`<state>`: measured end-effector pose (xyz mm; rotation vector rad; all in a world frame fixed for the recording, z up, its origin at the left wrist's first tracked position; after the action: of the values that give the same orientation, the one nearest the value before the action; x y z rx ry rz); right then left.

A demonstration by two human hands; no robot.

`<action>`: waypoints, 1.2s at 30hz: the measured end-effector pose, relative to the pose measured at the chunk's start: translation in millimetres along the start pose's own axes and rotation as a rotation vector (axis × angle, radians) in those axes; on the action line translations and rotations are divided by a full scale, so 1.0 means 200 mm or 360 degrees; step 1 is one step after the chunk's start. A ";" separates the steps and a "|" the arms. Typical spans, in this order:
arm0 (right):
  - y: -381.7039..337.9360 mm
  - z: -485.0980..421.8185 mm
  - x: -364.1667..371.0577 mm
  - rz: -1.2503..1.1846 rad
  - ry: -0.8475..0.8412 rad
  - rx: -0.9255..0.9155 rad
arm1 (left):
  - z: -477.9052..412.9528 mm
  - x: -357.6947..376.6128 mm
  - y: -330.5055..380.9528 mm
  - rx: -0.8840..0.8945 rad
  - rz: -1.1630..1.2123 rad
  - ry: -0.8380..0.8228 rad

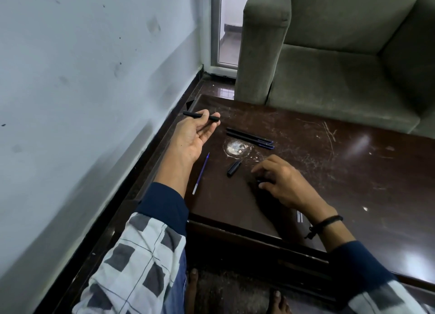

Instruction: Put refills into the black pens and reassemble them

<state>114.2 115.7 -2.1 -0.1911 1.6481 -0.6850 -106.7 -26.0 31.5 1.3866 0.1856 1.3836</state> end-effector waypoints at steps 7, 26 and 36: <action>0.03 0.00 -0.07 0.0060 -0.0061 0.0153 | 0.00 0.01 0.00 -0.0004 -0.0013 0.0007; -0.46 0.01 0.46 0.0571 -0.0150 -0.0570 | -0.01 0.00 0.00 0.0018 0.0025 -0.0028; -0.43 -0.03 0.39 0.0438 -0.0097 -0.0679 | -0.02 -0.01 -0.01 0.0015 -0.0004 -0.0018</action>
<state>71.4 9.9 -21.5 -0.2807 1.7051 -0.1135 -110.0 -24.2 27.1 1.4013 0.1865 1.3738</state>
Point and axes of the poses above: each hand's wrist, its own z-axis away from the middle knuckle, its own x-axis out of the palm, y = z × x, the point moved 1 cm from there along -z, towards the middle knuckle, and after that the axes turned 1 degree about y, right-handed, at the moved point
